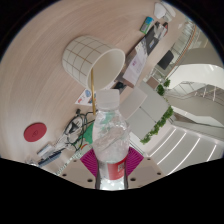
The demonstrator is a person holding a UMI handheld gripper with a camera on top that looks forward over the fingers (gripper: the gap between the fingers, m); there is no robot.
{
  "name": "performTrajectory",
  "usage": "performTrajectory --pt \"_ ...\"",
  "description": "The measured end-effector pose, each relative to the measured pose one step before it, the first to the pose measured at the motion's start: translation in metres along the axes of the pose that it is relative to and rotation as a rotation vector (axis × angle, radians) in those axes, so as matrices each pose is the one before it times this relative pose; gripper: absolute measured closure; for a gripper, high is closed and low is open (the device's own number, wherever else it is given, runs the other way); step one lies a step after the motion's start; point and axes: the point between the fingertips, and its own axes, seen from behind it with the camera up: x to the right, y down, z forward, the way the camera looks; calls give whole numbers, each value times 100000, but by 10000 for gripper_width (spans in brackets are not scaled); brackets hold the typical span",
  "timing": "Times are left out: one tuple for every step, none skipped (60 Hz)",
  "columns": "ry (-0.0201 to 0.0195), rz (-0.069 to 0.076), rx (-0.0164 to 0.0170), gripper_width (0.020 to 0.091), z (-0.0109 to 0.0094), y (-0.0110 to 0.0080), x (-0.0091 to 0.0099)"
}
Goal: Pour water
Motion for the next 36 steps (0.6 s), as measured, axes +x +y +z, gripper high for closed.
performTrajectory --pt "45 -122 -84 791 49 25 13" --pt "125 7 -78 791 58 28 16" --pt "50 -94 -246 790 -255 47 30" --pt "80 250 -86 793 240 50 -50" --pt "-114 155 -47 791 110 32 -76" --pt "-210 230 -46 792 128 47 -88" --pt "-174 404 -115 792 110 62 -67" --pt "-88 540 -141 792 88 78 -58" --pt "-32 735 -60 792 101 67 -34" --pt "3 983 -55 792 124 93 -32" --pt "15 1251 49 790 111 71 -19" --pt "-563 1253 914 791 232 92 255" --pt "-45 2314 337 790 139 47 59" --pt "-53 3065 210 792 104 120 93" --pt "-23 3815 137 793 99 206 146" --pt "-11 4702 5 793 121 319 195" --pt "120 5540 -325 820 85 416 269" --pt "2652 7400 -1400 791 -535 653 77" --pt "-1931 4786 1515 791 840 178 849" --pt "506 8117 -260 792 54 490 526" --pt "766 9174 -186 791 58 530 586" --pt "840 10285 -605 791 42 691 547" --pt "890 10834 -1140 791 47 875 586" --pt "306 11113 -1503 792 93 892 478" --pt "-819 11367 -1113 792 11 788 291" --pt "2069 14565 -913 788 -1142 1146 -406" --pt "191 11513 2254 779 -1259 360 191" --pt "-6216 13859 -126 768 554 758 -680" --pt "-5926 10747 770 763 703 25 -119" --pt "-4499 12794 570 751 -186 482 -366" --pt "-3674 14603 -91 763 -427 1025 -481" --pt "-3108 10739 156 747 -208 749 -107" --pt "-2669 9203 259 714 -202 705 77" --pt "-2447 7590 488 696 -152 650 139" --pt "-558 8758 3092 683 -549 574 -1033" --pt "-3874 2720 -1101 660 26 800 700"
